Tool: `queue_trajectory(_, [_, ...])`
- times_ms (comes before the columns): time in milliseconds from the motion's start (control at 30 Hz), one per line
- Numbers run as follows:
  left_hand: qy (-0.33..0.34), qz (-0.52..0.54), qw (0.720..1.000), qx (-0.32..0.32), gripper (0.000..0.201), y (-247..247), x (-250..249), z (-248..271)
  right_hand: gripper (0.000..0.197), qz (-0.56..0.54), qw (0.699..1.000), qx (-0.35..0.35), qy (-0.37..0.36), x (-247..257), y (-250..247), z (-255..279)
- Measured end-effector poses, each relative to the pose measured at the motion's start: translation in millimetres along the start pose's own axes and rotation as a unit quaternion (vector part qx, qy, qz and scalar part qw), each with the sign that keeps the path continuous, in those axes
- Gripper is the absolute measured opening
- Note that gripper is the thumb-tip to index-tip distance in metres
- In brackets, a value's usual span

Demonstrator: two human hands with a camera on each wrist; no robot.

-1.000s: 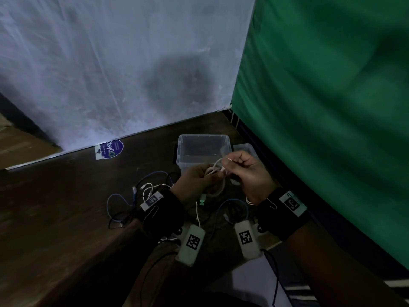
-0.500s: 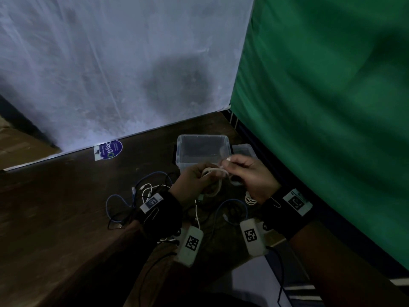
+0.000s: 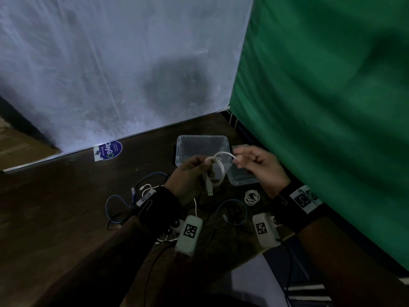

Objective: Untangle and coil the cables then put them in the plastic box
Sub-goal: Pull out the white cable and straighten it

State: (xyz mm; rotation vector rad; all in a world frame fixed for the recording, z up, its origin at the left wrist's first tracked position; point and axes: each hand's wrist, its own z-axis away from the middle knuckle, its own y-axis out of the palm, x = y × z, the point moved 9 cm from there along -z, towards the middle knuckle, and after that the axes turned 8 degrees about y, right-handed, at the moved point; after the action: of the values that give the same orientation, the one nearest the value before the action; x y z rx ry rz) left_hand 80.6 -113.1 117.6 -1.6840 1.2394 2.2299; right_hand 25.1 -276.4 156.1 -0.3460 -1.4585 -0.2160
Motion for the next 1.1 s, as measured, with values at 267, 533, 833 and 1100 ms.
queue_trajectory(267, [-0.006,-0.007,1.0,-0.014,0.019,-4.1,11.2,-7.3,0.022,-0.129,0.982,0.015,0.134,-44.1,36.2,15.1])
queue_trajectory(533, [0.048,-0.124,0.991,-0.019,0.013,-6.9,13.6,-12.0,0.04,-0.137,0.961,0.099,0.217,-52.8,69.5,28.8])
queue_trajectory(833, [0.072,-0.166,0.981,-0.07,0.014,-23.1,16.6,-22.1,0.046,-0.089,0.981,0.041,0.165,-58.9,53.1,23.8])
queue_trajectory(1100, [0.107,-0.354,0.929,0.013,0.024,-17.3,19.8,-33.5,0.016,-0.005,0.99,0.028,0.135,-69.2,25.1,17.1])
